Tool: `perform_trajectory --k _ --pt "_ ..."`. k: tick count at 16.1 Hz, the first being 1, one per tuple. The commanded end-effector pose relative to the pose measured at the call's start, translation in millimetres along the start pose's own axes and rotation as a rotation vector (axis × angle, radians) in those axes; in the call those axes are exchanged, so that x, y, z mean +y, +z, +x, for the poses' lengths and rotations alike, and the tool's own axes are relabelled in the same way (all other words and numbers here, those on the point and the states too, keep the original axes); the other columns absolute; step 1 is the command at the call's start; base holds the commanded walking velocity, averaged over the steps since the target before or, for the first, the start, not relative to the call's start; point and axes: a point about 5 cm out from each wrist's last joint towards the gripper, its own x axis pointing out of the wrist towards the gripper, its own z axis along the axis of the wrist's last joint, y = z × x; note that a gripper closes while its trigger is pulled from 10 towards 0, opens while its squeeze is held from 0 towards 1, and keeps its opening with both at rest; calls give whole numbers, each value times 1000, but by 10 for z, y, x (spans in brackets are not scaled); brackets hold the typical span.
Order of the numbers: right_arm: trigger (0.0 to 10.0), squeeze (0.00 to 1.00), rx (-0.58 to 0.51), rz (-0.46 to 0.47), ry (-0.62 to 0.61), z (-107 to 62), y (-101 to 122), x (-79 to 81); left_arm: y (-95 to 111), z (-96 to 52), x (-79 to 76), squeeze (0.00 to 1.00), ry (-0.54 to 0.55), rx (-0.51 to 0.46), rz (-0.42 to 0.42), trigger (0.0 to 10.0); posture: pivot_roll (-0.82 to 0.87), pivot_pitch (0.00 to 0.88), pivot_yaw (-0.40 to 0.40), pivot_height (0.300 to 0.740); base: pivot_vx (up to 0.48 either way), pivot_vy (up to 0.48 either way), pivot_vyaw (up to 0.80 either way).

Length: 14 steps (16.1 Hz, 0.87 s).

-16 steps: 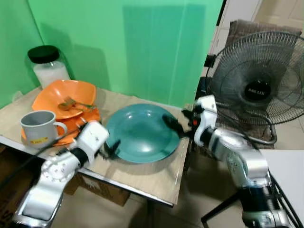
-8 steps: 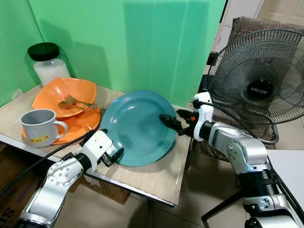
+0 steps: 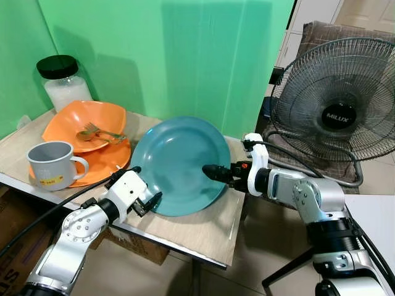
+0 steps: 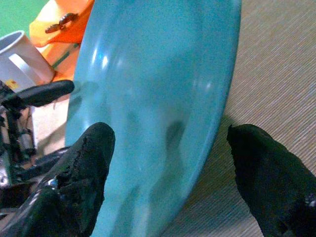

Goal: Setting the table

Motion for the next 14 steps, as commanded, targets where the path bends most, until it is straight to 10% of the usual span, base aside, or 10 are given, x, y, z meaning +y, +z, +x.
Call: perform_trajectory --k 1,14 --pt "0 0 0 18 -3 -7 57 21 -4 32 -14 0 -16 3 -4 10000 -66 6 -18 740 0 0 0" --pt "0 0 13 161 -26 20 31 61 2 97 -22 0 -16 -18 1 10000 -71 0 -16 740 0 0 0"
